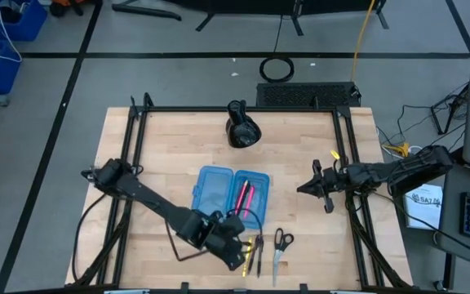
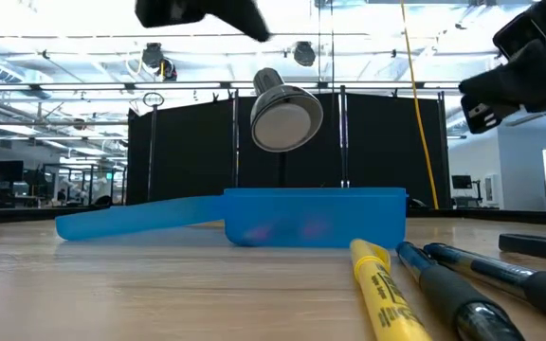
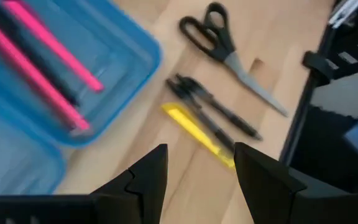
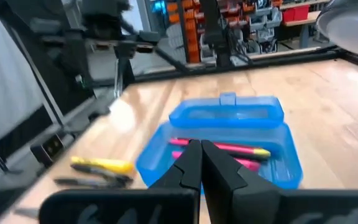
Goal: Pick & place school supplies into a supply box
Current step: Put the black scissors into the blue supply box
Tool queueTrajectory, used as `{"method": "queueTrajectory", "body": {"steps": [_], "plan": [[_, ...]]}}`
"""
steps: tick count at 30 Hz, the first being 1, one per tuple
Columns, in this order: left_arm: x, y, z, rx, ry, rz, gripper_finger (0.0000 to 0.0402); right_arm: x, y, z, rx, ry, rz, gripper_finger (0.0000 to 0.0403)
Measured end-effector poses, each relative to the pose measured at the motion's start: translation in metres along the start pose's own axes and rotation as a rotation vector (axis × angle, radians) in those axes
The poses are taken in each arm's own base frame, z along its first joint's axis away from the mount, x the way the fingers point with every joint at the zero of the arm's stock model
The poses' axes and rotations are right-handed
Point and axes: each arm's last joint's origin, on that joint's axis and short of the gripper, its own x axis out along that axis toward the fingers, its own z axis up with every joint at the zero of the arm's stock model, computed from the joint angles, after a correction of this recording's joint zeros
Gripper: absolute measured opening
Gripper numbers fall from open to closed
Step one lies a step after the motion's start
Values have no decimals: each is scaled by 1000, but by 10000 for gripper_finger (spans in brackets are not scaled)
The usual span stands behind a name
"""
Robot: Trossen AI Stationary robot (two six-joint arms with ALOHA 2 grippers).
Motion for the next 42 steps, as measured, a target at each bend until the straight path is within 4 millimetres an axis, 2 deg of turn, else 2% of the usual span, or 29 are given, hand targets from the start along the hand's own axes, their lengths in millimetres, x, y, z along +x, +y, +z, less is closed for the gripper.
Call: {"method": "queueTrajectory", "body": {"steps": [3,8,12,21,28,31,33,35,40,42], "plan": [[21,-7,-7,-17,0,-32,189,1,-1,-4,-60,43,-10,0],[61,-15,-24,-142,85,-102,189,3,-2,-6,-161,60,-42,0],[78,-18,-33,-162,93,-111,189,3,-1,-4,-235,44,-33,0],[83,-7,-24,-533,122,-41,188,4,-1,-3,-286,37,-30,0],[84,-4,-22,-551,102,-26,188,4,-1,-3,-283,39,-30,0],[83,-1,-24,-488,44,30,188,3,-1,-3,-292,39,-29,0],[75,-2,-23,-399,-54,68,188,4,-1,-2,-290,27,-29,0],[57,-7,-21,-302,-152,73,188,4,0,0,-271,0,-26,0],[-8,-15,-14,-205,-345,81,188,4,2,1,-215,-11,37,0],[-42,-13,-15,-175,-430,117,188,3,3,1,-176,-2,89,0]]}}
